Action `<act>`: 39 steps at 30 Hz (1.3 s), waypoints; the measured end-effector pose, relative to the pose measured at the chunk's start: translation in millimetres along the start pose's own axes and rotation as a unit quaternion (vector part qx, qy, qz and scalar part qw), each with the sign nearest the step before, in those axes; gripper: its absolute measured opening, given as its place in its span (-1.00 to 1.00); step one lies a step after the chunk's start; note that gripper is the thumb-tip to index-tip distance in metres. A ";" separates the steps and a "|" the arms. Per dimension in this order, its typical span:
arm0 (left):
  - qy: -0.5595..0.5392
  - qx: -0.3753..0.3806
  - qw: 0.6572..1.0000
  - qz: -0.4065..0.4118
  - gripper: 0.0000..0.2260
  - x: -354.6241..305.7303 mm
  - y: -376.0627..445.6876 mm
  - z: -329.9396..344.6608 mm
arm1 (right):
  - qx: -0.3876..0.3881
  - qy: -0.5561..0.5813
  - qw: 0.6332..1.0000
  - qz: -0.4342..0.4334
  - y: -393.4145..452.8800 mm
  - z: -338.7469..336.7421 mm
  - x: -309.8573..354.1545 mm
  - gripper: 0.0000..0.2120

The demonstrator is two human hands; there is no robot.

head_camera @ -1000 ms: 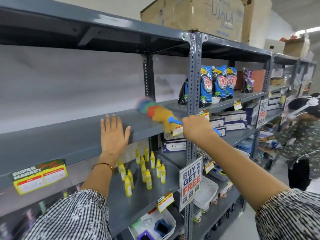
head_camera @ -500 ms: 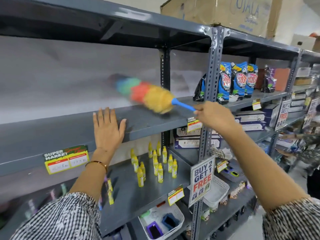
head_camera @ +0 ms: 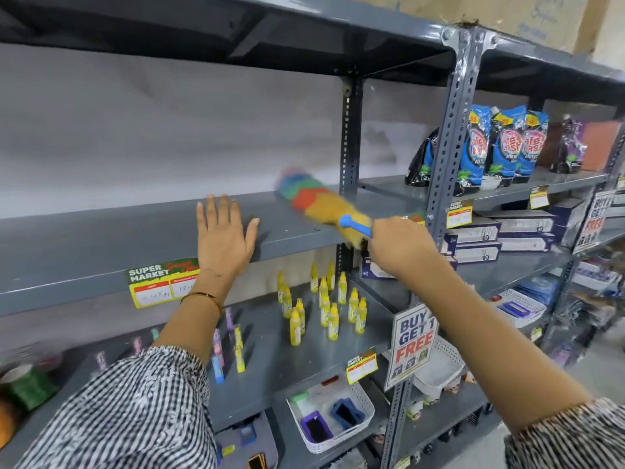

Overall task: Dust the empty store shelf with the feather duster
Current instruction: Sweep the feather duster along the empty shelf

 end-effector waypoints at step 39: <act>0.012 -0.014 0.993 -0.118 -0.29 106.3 -68.8 -40.3 | -0.020 0.060 0.974 -0.217 -46.5 -18.6 120.4 -0.72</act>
Point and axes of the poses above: each hand's wrist, its own y-axis towards the middle knuckle, its own z-axis out of the palm, x = y × z, the point moved 5 cm from there along y, towards the middle knuckle, and after that the axes turned 2 degrees about -x, right-handed, at the moved point
